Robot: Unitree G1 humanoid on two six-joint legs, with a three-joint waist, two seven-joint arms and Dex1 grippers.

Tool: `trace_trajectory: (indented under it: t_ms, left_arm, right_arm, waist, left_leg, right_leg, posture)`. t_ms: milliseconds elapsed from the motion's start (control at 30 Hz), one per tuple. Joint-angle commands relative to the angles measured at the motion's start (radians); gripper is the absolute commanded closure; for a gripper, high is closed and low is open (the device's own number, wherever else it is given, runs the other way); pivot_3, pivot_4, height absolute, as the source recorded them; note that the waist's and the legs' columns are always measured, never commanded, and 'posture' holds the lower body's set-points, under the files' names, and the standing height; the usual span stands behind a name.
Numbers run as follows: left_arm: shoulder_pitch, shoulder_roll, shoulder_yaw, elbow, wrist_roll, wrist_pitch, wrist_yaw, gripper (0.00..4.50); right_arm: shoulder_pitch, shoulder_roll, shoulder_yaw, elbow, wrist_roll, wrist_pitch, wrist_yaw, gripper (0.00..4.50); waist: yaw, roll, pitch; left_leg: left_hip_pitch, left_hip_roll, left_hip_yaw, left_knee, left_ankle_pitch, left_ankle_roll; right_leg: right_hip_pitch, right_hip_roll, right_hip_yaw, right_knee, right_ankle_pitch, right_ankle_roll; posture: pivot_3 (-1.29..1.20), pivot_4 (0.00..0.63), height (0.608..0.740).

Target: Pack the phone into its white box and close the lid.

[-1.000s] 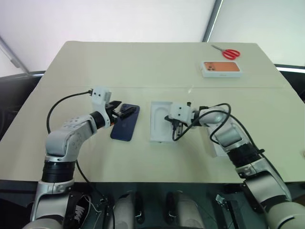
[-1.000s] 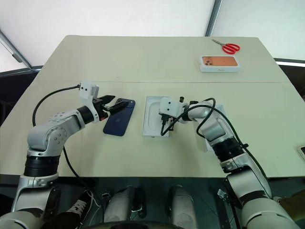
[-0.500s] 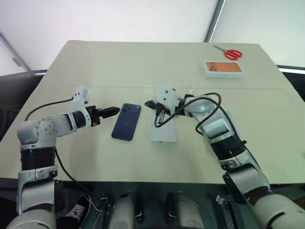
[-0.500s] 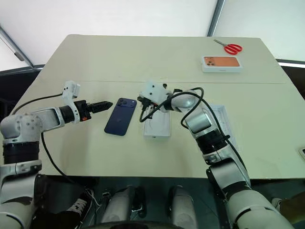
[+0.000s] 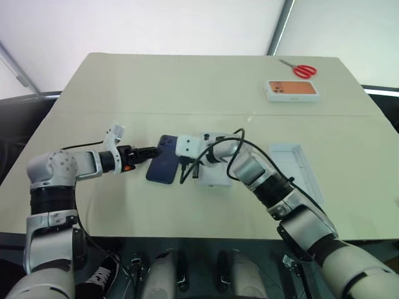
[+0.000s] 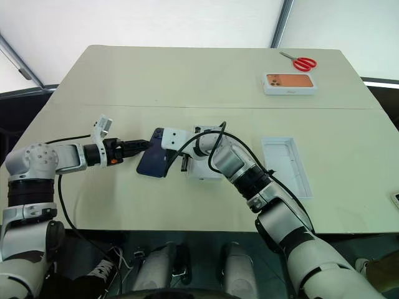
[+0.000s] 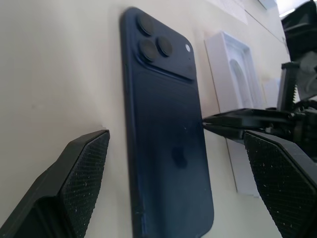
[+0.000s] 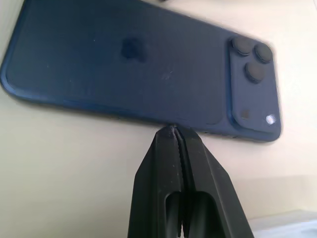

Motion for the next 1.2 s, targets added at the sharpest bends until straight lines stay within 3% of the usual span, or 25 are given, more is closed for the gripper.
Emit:
trace_trajectory:
  t_ms: [33,200,533,733,867,1033,1200]
  left_arm:
    - [0.023,-0.016,-0.105,-0.006,0.057,-0.014,0.005,0.00]
    - [0.013,-0.024,-0.124,0.001,0.084,-0.034,-0.007,0.00]
    - [-0.007,-0.166,-0.072,0.063,0.059,0.033,0.014,0.00]
    - [-0.020,-0.168,-0.023,0.090,0.082,0.028,0.041,0.00]
    - [-0.012,-0.158,0.015,0.093,0.070,0.045,0.039,1.26]
    - [0.011,-0.163,0.029,0.070,0.058,0.063,0.039,3.85]
    - [0.022,-0.161,0.040,0.066,0.044,0.076,0.046,3.85]
  right_arm:
    - [-0.018,0.003,0.023,0.017,-0.031,-0.026,0.000,4.45]
    - [-0.043,0.004,0.007,0.079,-0.050,-0.061,-0.023,4.45]
    - [-0.033,0.024,-0.009,0.106,-0.043,-0.095,-0.034,4.45]
    - [-0.018,0.009,-0.012,0.090,-0.042,-0.098,-0.027,4.45]
    - [-0.009,0.010,-0.010,0.087,-0.048,-0.103,-0.031,4.50]
    - [-0.009,0.014,-0.013,0.088,-0.047,-0.095,-0.034,4.50]
    - [0.001,0.013,-0.012,0.079,-0.050,-0.101,-0.035,4.50]
  waist:
    - [0.002,0.001,-0.001]
    - [0.003,0.001,-0.002]
    - [0.007,0.004,-0.005]
    - [0.007,0.004,-0.005]
    - [0.005,0.004,-0.005]
    - [0.004,0.003,-0.005]
    - [0.001,0.003,-0.005]
  left_leg:
    - [0.001,0.000,0.000,0.000,0.000,0.000]
    - [0.005,0.000,0.000,0.000,-0.002,-0.003]
    - [0.010,-0.001,0.000,-0.001,-0.002,-0.003]
    - [0.010,-0.001,0.000,-0.002,-0.002,-0.003]
    - [0.010,-0.001,0.000,-0.002,-0.002,-0.003]
    - [0.010,-0.001,0.000,-0.004,-0.002,-0.003]
    - [0.013,-0.001,0.001,-0.007,-0.002,-0.003]
  right_leg:
    - [0.001,0.000,0.000,0.000,0.000,0.000]
    - [0.004,0.000,0.000,0.000,0.000,0.000]
    - [0.010,-0.003,0.000,0.000,0.000,0.000]
    - [0.010,-0.003,0.000,0.000,0.000,0.000]
    - [0.010,-0.004,0.000,-0.001,0.000,0.000]
    - [0.009,-0.003,0.000,-0.001,0.000,0.000]
    - [0.010,-0.004,0.001,-0.002,0.000,0.000]
  posture:
    - [0.00,0.150,0.738]
    - [0.00,0.150,0.738]
    - [0.00,0.150,0.738]
    - [0.00,0.150,0.738]
    - [0.00,0.150,0.738]
    - [0.00,0.150,0.738]
    - [0.00,0.150,0.738]
